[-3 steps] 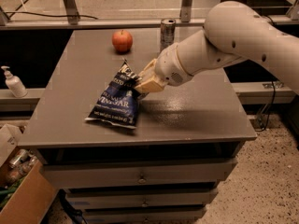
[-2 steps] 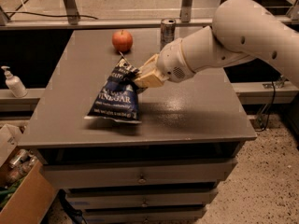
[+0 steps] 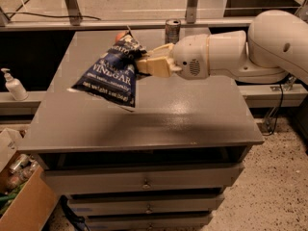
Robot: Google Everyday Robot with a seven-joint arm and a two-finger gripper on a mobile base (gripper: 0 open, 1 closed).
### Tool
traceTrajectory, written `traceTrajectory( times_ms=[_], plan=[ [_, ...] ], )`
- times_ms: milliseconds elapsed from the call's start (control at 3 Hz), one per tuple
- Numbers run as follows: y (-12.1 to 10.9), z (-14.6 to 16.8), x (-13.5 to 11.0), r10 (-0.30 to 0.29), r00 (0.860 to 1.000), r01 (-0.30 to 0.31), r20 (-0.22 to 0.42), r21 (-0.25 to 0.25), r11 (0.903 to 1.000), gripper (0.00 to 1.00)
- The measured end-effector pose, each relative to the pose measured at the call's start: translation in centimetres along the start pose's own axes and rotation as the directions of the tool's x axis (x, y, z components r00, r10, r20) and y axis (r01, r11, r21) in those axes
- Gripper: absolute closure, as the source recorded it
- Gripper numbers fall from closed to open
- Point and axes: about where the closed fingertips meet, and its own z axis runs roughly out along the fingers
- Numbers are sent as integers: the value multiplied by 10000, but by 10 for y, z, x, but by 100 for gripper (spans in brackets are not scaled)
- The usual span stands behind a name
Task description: Pick blue chip bag
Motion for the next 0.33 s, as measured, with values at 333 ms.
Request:
traceTrajectory(
  times_ms=[333],
  plan=[
    [6, -2, -14, 299, 9985, -295, 469, -106, 9995, 100]
  ],
)
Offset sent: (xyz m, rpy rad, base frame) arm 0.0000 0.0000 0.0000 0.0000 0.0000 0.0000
